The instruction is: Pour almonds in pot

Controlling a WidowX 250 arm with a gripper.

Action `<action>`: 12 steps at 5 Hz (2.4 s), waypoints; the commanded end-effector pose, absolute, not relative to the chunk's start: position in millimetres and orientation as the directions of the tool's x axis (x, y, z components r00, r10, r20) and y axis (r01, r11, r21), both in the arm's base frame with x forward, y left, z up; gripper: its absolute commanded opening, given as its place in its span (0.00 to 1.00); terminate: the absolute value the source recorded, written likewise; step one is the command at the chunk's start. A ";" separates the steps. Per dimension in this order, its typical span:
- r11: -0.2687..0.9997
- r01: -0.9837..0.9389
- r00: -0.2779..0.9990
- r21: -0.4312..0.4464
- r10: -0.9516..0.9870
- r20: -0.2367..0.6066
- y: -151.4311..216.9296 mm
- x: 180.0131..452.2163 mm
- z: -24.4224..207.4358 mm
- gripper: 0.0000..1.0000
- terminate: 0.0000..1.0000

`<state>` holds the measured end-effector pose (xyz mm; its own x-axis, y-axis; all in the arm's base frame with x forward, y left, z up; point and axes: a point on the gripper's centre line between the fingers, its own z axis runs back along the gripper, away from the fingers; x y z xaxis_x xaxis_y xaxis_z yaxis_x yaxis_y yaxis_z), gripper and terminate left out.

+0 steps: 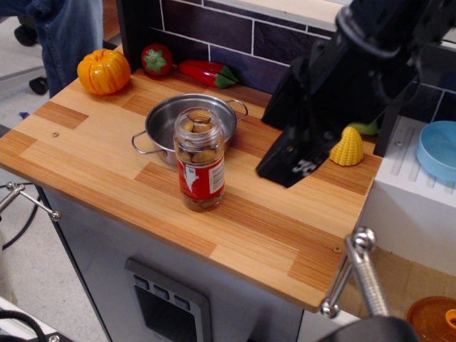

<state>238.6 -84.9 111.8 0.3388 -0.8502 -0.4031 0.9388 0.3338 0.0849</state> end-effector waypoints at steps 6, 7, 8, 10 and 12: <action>0.046 0.961 0.226 0.272 -0.695 -0.682 1.1 253.5 36.6 1.00 0.00; 0.063 0.961 0.243 0.268 -0.651 -0.720 17.7 254.9 36.0 1.00 0.00; 0.111 0.957 0.283 0.270 -0.578 -0.766 32.5 266.0 35.3 1.00 0.00; 0.187 0.954 0.294 0.233 -0.452 -0.842 57.1 267.7 27.3 1.00 0.00; 0.236 0.951 0.294 0.199 -0.499 -0.815 60.2 258.7 49.3 0.00 0.00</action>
